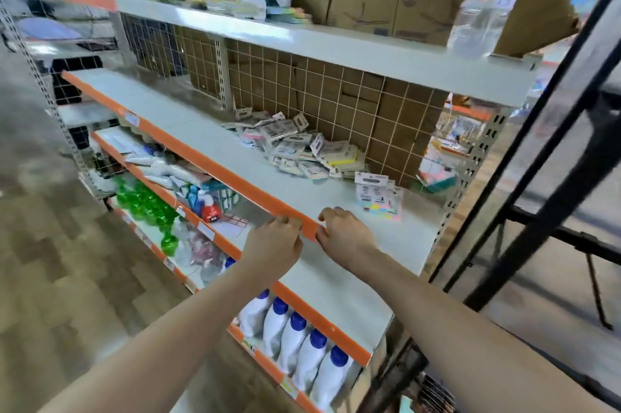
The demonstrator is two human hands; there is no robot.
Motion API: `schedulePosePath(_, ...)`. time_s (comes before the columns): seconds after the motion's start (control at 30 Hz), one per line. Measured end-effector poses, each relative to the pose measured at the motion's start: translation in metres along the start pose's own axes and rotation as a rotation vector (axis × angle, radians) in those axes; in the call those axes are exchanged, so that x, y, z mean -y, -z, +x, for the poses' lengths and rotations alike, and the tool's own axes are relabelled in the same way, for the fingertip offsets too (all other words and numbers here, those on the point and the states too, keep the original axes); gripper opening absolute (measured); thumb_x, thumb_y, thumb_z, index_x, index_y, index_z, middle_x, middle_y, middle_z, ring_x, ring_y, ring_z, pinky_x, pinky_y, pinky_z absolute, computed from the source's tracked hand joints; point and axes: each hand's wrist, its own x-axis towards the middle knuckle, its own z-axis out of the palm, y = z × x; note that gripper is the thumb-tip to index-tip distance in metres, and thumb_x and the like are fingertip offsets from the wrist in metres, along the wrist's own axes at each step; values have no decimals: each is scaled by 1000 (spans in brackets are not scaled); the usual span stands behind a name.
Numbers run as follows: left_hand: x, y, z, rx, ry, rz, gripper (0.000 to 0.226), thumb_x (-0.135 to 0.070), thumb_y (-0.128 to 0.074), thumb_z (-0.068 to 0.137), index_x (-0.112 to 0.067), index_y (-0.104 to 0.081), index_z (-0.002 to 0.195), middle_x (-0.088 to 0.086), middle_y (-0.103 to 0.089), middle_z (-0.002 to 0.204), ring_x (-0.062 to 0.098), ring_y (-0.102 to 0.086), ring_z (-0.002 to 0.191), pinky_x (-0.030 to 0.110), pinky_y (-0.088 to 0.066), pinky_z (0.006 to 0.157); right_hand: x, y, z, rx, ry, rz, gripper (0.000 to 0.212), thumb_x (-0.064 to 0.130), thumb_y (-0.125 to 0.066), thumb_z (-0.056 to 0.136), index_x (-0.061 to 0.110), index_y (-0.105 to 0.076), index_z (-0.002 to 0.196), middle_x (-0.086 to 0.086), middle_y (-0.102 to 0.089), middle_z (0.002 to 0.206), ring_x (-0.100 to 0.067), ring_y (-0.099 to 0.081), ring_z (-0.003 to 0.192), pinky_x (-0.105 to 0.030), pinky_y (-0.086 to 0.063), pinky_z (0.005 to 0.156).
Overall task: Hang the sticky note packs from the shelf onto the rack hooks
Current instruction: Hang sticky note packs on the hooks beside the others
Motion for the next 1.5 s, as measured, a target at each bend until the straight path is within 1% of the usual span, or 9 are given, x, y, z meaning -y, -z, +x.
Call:
schedulePosePath(0.33,51,-24,122,129,67,61,32,-20,-43,93,-14,-46,124,6,-52,122,27,-48,116,39,-45,82,-17,-32,140,41,-59,-28,35,23,-41,96,9,-48,127,-11,-50,131,-29,-46,122,-36,-42,92)
schedulePosePath(0.53,76,-30,178,171,59,80,37,-19,-42,93,-13,-44,129,9,-49,129,28,-43,122,42,-41,95,-39,-34,195,65,-85,-128,38,16,-42,95,5,-42,131,-15,-44,136,-32,-42,125,-38,-40,96)
schedulePosePath(0.7,90,-45,217,176,6,59,39,-16,-43,93,-10,-39,131,12,-43,134,30,-36,128,43,-37,98,-51,-40,230,-53,-146,-200,46,14,-49,89,4,-43,133,-14,-43,134,-32,-41,125,-41,-39,98)
schedulePosePath(0.87,108,-62,251,155,-88,28,39,-17,-43,93,-11,-39,131,11,-42,134,29,-33,130,40,-33,103,-52,-51,251,-104,-188,-304,53,16,-51,90,1,-38,139,-18,-39,139,-34,-35,130,-42,-28,110)
schedulePosePath(0.97,117,-71,273,140,-153,10,38,-23,-46,94,-11,-41,130,11,-43,134,29,-33,129,39,-30,105,-52,-53,264,-99,-234,-311,55,19,-51,90,4,-36,141,-16,-36,141,-33,-32,133,-41,-22,113)
schedulePosePath(1.13,132,-81,302,217,-219,-51,62,-42,-57,89,-13,-33,139,11,-38,142,29,-32,133,41,-28,111,-50,-54,281,-88,-321,-290,55,26,-57,89,10,-38,138,-12,-35,142,-32,-31,133,-39,-23,113)
schedulePosePath(1.23,141,-90,310,178,-268,19,65,-42,-60,87,-15,-33,140,8,-39,140,28,-34,132,38,-26,109,-47,-58,287,-89,-368,-332,54,25,-57,89,10,-38,138,-12,-36,143,-30,-31,134,-38,-22,113)
schedulePosePath(1.37,147,-97,313,81,-317,55,54,-36,-59,88,-15,-42,134,6,-45,134,28,-41,125,39,-31,104,-37,-63,290,-86,-405,-432,51,17,-55,89,9,-41,137,-13,-43,137,-32,-38,127,-40,-29,108)
schedulePosePath(1.5,152,-97,307,15,-364,9,42,-26,-54,88,-15,-48,128,7,-50,128,27,-47,118,35,-35,99,-28,-69,290,-114,-463,-462,44,9,-46,91,7,-44,135,-15,-43,138,-33,-39,128,-45,-27,109)
